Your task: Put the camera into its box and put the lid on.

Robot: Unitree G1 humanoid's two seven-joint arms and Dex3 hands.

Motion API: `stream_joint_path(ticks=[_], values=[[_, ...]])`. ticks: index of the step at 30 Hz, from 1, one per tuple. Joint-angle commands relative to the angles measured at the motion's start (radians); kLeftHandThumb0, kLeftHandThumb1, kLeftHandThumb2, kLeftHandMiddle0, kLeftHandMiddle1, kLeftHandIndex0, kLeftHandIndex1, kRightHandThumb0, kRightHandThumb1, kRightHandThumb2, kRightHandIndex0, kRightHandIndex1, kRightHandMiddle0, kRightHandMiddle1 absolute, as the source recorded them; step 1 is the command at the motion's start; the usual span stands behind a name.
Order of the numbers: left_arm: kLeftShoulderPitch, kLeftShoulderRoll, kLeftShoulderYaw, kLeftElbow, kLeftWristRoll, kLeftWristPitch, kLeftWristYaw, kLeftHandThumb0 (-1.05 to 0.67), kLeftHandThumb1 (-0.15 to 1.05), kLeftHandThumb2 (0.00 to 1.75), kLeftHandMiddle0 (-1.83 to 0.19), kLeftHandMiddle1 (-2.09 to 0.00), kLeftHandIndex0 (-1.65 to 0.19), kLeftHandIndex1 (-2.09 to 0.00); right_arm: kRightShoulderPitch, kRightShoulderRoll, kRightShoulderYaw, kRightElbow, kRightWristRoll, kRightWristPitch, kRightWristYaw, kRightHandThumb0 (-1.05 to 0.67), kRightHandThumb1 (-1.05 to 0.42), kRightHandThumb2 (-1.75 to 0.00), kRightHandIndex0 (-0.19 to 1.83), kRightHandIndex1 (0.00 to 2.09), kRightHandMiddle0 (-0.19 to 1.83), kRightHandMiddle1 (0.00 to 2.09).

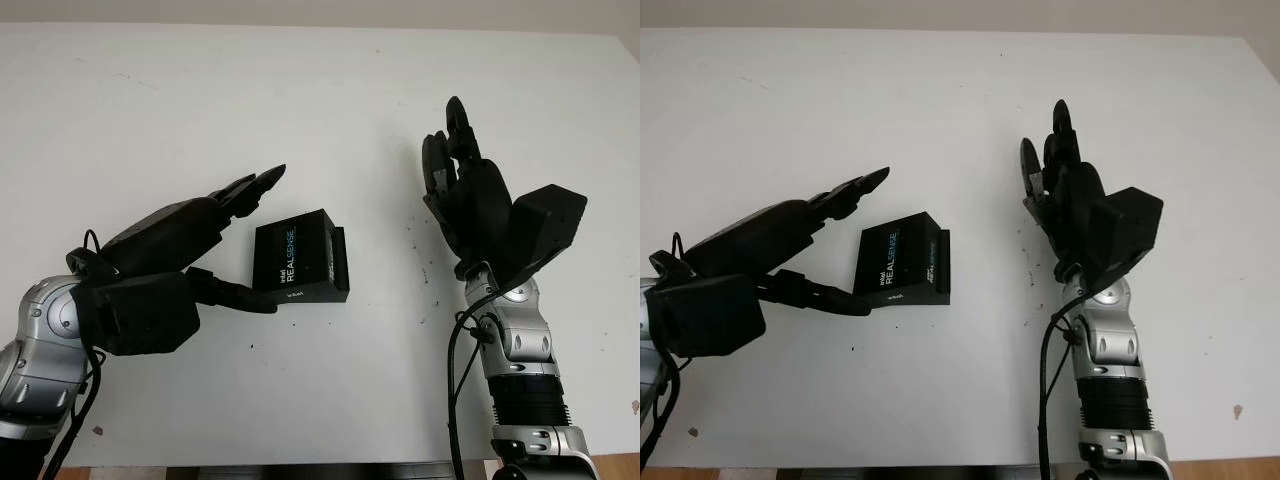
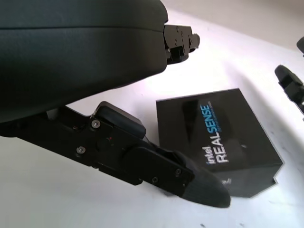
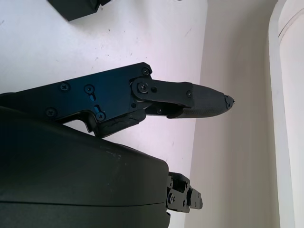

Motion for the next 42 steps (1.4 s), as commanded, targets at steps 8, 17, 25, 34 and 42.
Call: stream_joint_path(ticks=[8,17,25,34,42], values=[[0.017,-0.053,-0.039,0.07,0.13,-0.088,0.168,-0.76,0.93,0.06,-0.12,-0.09,-0.07,-0.13,0.015,-0.004,-0.005,-0.023,0.01,0.011,-0.001,-0.67,-1.05,-0.45,-0.16,0.05,-0.1,0.06],[0.006,-0.077,-0.062,0.102,0.154,-0.109,0.181,-0.73,0.92,0.05,-0.16,-0.08,-0.09,-0.13,0.016,-0.011,-0.005,-0.019,0.005,-0.009,0.014,-0.67,-1.05,-0.48,-0.16,0.05,-0.11,0.05],[0.003,-0.079,-0.057,0.035,0.103,-0.035,0.08,-0.77,0.89,0.04,-0.18,-0.07,-0.1,-0.13,0.013,-0.01,-0.009,-0.01,-0.001,-0.027,0.014,-0.65,-1.05,-0.48,-0.16,0.05,-0.11,0.05],[-0.01,-0.072,-0.054,0.008,0.039,0.025,-0.034,-0.73,0.85,0.04,-0.13,-0.04,-0.08,-0.1,0.006,-0.008,-0.008,-0.003,-0.004,-0.024,0.011,-0.66,-1.05,-0.46,-0.15,0.06,-0.11,0.05],[-0.019,-0.063,-0.06,-0.032,0.003,0.082,-0.079,-0.71,0.84,0.05,-0.1,-0.04,-0.05,-0.08,0.005,-0.007,-0.01,-0.007,0.003,-0.017,0.01,-0.66,-1.05,-0.45,-0.15,0.06,-0.1,0.05]])
